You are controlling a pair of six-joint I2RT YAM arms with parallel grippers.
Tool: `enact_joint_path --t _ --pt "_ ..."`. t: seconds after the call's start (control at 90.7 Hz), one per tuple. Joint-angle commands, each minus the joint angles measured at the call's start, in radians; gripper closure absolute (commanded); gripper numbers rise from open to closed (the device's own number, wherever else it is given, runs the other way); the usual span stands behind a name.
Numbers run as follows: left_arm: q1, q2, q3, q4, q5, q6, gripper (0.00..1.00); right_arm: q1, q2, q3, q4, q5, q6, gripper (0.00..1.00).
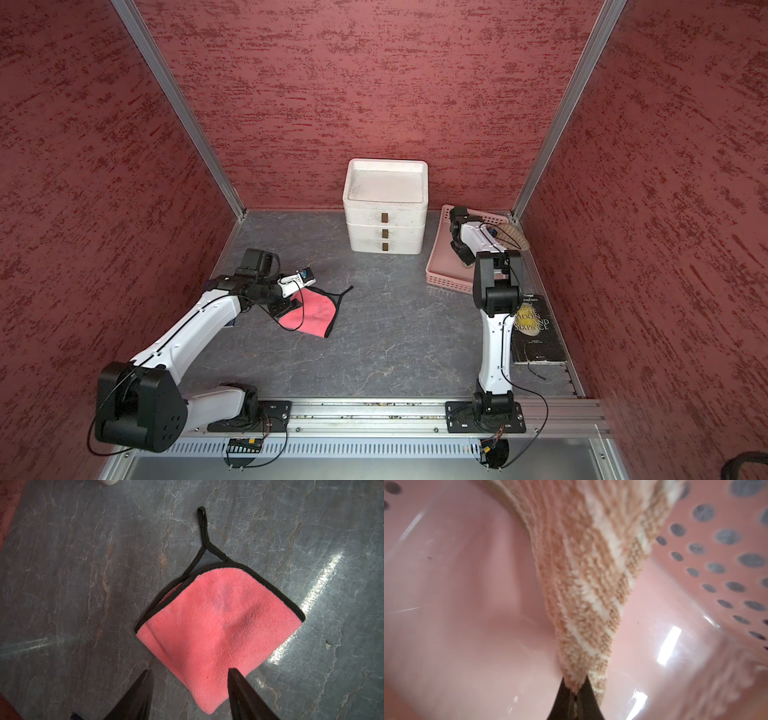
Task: Fold the square dishcloth
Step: Pick up the cleaning item from the bin, then adjust the cleaning item at the center of the board, then flatten out the cleaning item at the center of the board.
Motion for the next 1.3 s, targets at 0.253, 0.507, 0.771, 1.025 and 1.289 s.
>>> enact_joint_path --t 0.253,0.507,0.771,1.025,1.289 --pt "-0.128 0.328 -0.016 0.244 -0.323 -0.064 0.44 0.107 -0.371 0.034 0.003 -0.071 -0.256 1.00" --pt "-0.036 0.400 -0.031 0.292 -0.440 0.012 0.44 0.320 -0.508 0.036 -0.097 -0.164 -0.414 1.00" --pt "0.080 0.207 0.005 0.148 -0.326 0.014 0.40 0.598 -0.573 0.005 -0.126 -0.248 -0.469 1.00" --pt "0.062 -0.068 0.141 -0.128 0.100 -0.143 0.20 0.705 -0.526 0.054 -0.105 -0.579 -0.604 1.00" --pt "-0.062 -0.121 0.045 -0.065 0.177 -0.212 0.19 0.744 -0.642 -0.239 -0.043 -0.644 -0.670 1.00"
